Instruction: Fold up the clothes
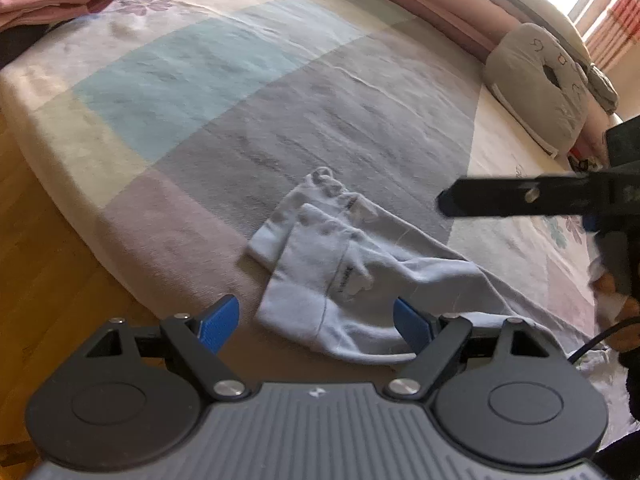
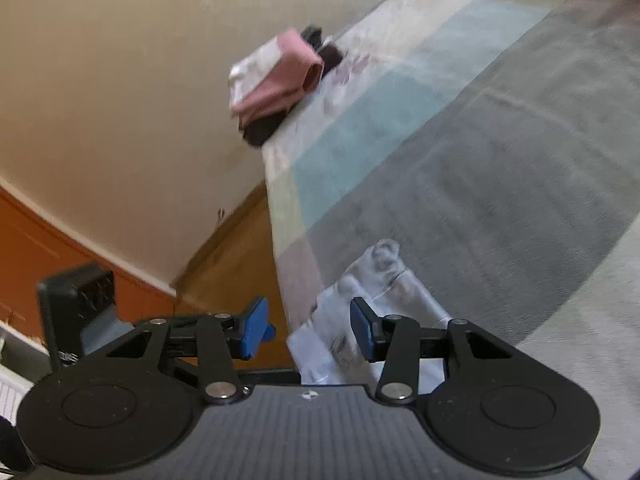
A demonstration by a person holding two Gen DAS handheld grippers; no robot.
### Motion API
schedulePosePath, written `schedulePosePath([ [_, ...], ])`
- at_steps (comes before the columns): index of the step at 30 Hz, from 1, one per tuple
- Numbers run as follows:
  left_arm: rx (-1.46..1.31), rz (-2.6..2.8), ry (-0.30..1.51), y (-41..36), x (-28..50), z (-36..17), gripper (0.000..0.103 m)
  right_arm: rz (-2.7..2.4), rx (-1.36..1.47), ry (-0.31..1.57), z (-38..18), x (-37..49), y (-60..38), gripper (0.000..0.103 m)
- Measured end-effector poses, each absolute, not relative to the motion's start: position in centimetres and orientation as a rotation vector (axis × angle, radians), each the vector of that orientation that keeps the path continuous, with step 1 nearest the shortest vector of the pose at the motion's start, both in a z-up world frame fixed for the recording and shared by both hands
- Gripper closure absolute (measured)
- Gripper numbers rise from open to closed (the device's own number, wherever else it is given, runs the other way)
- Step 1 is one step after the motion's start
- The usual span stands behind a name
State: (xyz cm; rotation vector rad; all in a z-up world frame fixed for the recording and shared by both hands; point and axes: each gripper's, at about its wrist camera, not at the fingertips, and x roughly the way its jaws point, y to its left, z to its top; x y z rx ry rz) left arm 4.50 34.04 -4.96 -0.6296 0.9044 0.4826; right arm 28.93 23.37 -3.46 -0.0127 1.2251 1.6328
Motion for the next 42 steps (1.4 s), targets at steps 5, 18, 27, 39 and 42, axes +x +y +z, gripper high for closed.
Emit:
schedulePosePath([
  [5,-0.587,0.515,0.893,34.1,5.0,-4.9,0.021,1.589,-0.001,1.153,-2.1,30.4,20.7,0.052],
  [18,-0.461,0.291,0.891,30.9,11.3,-3.7,0.019,1.285,-0.105,1.056,-2.2,33.8,6.6,0.058],
  [27,-0.397,0.126,0.932,26.3,14.9,-4.3,0.019,1.183,-0.385,1.009,-4.5,30.8,0.8,0.076],
  [39,-0.391,0.112,0.933,24.1,15.4,-4.2,0.019,1.255,-0.560,0.958,-5.9,29.5,0.2,0.074],
  [42,-0.396,0.118,0.934,23.9,15.1,-4.1,0.019,1.278,-0.675,0.917,-6.5,28.3,0.6,0.077],
])
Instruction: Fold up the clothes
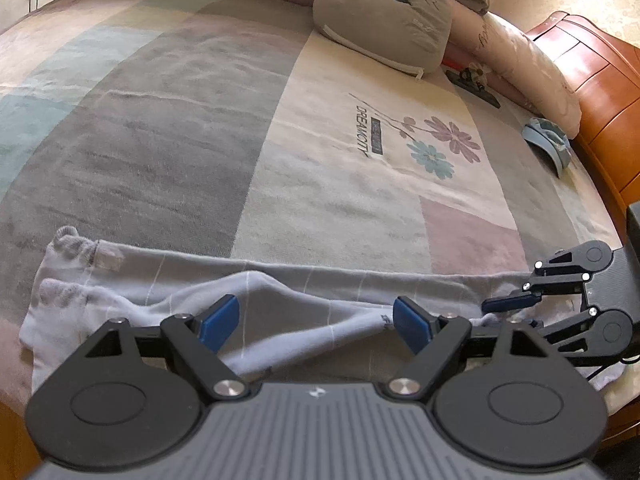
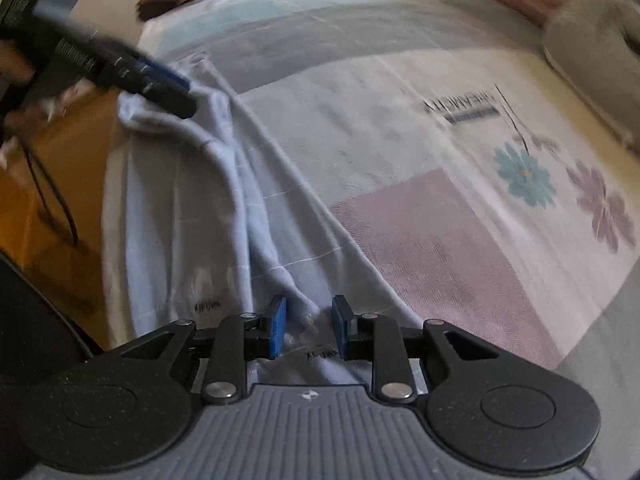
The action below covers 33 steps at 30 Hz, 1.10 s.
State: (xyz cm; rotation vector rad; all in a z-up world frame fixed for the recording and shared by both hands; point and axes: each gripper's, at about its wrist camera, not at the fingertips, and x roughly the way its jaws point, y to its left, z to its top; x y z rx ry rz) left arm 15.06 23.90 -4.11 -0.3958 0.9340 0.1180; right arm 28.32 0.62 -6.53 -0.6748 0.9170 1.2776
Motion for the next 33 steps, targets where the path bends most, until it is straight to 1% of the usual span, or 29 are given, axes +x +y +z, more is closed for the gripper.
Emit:
schedulePosePath([
  [1,-0.398,0.122,0.934,23.9,14.9,-4.1,0.019,1.289,-0.689,0.915,-6.4,28.1,0.7,0.096],
  [5,-0.413,0.128,0.918,23.8,14.5,-3.7,0.019,1.212,-0.664,0.834,-5.3,28.7,0.8,0.098],
  [9,-0.440,0.127,0.905,23.6,13.8,-3.4,0.019,1.122,-0.596,0.845,-5.6,30.3,0.7,0.095],
  [10,-0.447,0.127,0.903,23.5,13.6,-3.3,0.019,1.107,-0.573,0.854,-5.6,30.5,0.6,0.088],
  [12,-0.480,0.129,0.895,23.5,12.7,-3.2,0.019,1.111,-0.517,0.845,-5.1,30.4,0.0,0.087],
  [14,-0.540,0.125,0.884,23.6,11.7,-3.5,0.019,1.113,-0.457,0.836,-4.5,30.4,-0.6,0.077],
  [15,-0.587,0.117,0.880,23.7,11.2,-3.9,0.019,1.113,-0.425,0.833,-4.2,30.4,-0.9,0.077],
  [18,-0.722,0.096,0.871,23.8,10.0,-5.4,0.019,1.142,-0.360,0.842,-3.6,30.3,-1.7,0.077],
  [23,-0.844,0.150,0.855,24.0,8.9,-7.5,0.019,1.279,-0.300,0.869,-3.3,29.0,-2.0,0.077],
  [33,-0.847,0.245,0.783,24.5,7.0,-6.3,0.019,1.452,-0.577,0.794,-6.5,22.7,5.2,0.076],
])
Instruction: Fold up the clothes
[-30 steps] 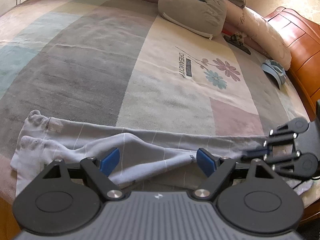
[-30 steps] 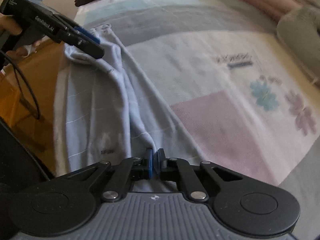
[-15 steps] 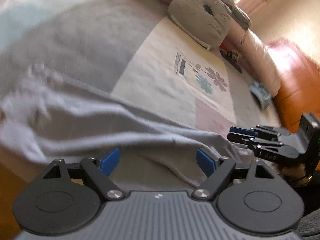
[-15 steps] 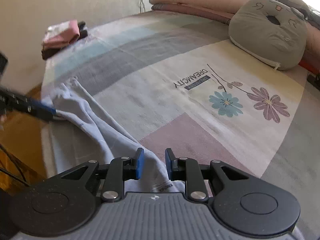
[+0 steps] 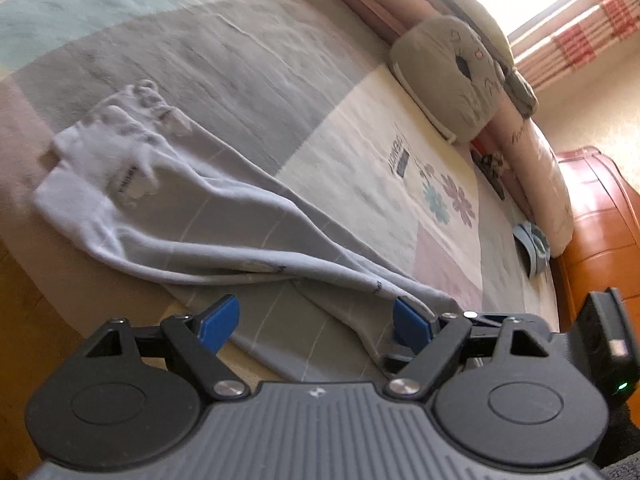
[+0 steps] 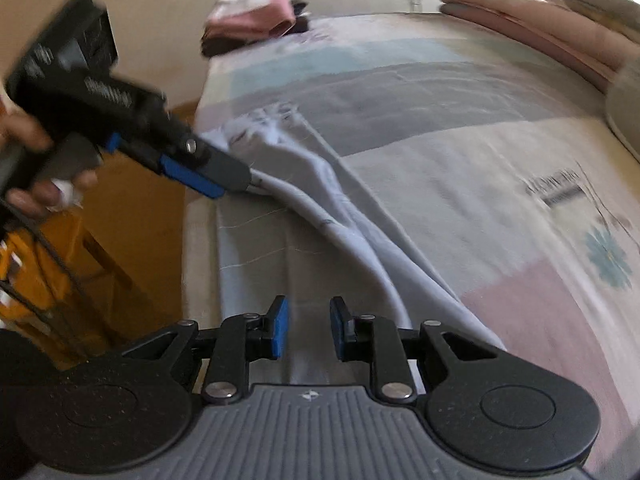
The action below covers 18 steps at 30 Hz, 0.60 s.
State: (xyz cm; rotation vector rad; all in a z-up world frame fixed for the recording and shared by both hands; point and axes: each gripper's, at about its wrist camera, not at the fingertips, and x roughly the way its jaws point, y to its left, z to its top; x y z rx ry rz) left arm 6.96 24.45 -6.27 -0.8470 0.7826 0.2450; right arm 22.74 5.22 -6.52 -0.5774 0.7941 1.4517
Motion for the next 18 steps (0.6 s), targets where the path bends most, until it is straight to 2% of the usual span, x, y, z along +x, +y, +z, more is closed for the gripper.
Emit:
schedulePosePath([
  [4,-0.899,0.276,0.745,25.0,5.5,-6.4,0.019,1.454,-0.661,0.751,-7.5,21.3,7.1,0.077],
  [5,-0.913,0.285,0.737,25.2,5.2,-6.6,0.019,1.444,-0.684,0.726,-7.5,21.0,7.2,0.087],
  [7,-0.937,0.306,0.725,25.5,4.6,-6.8,0.019,1.429,-0.720,0.687,-7.4,20.5,7.4,0.098],
  [10,-0.962,0.337,0.712,26.1,3.9,-7.1,0.019,1.470,-0.666,0.752,-6.6,21.2,7.2,0.100],
  [18,-0.981,0.397,0.674,27.9,3.1,-7.7,0.019,1.656,-0.397,1.090,-6.7,23.1,7.6,0.100],
])
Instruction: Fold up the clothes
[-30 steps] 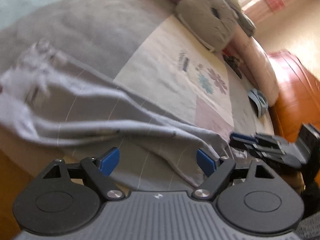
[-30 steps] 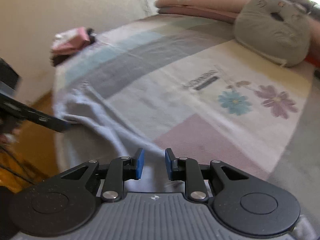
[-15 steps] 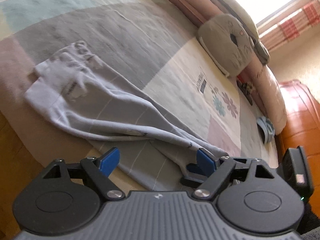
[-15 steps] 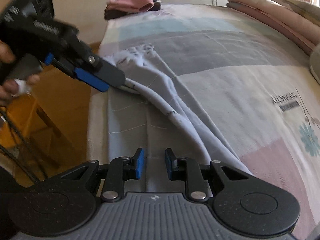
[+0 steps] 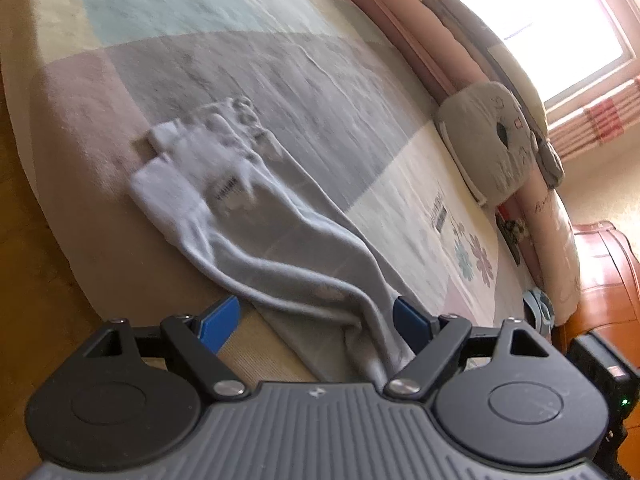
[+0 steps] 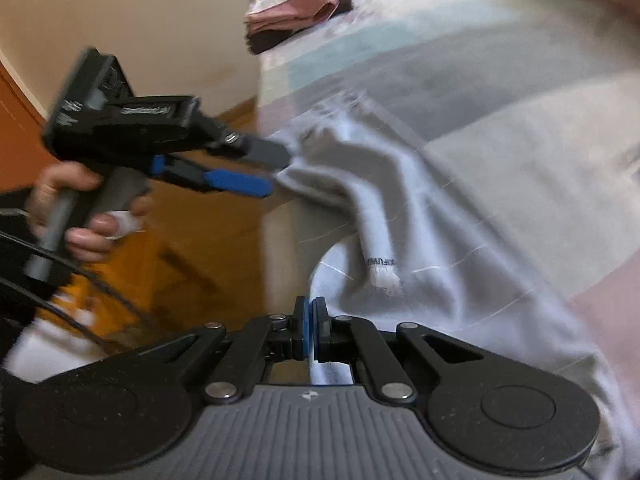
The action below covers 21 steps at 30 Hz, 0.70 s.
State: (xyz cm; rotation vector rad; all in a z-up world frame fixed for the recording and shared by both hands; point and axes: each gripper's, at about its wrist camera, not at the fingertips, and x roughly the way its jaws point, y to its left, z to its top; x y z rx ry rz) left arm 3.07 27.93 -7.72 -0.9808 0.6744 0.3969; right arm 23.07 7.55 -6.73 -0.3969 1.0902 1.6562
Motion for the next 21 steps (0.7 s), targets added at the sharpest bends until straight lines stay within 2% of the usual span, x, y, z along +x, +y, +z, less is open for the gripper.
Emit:
schedulePosePath([
  [5,-0.992,0.446,0.657,29.1,2.4,-8.4,0.019,1.636,-0.350,1.123,-6.5,23.9,7.4,0.091],
  [8,-0.999,0.478,0.608,30.0,1.6,-8.7,0.020,1.632,-0.316,1.119,-5.8,24.6,7.2,0.078],
  [16,-1.132,0.495,0.403,33.0,-1.0,-10.7,0.023,1.579,-0.302,1.058,-3.9,26.8,7.1,0.077],
  [18,-1.162,0.504,0.362,33.6,-1.5,-11.1,0.028,1.573,-0.300,1.057,-3.8,27.1,7.5,0.077],
  [20,-1.162,0.523,0.344,34.3,-1.8,-11.6,0.041,1.574,-0.302,1.054,-3.8,27.1,7.9,0.077],
  [21,-1.163,0.526,0.339,34.5,-1.8,-11.8,0.044,1.579,-0.304,1.054,-3.9,27.1,8.1,0.077],
])
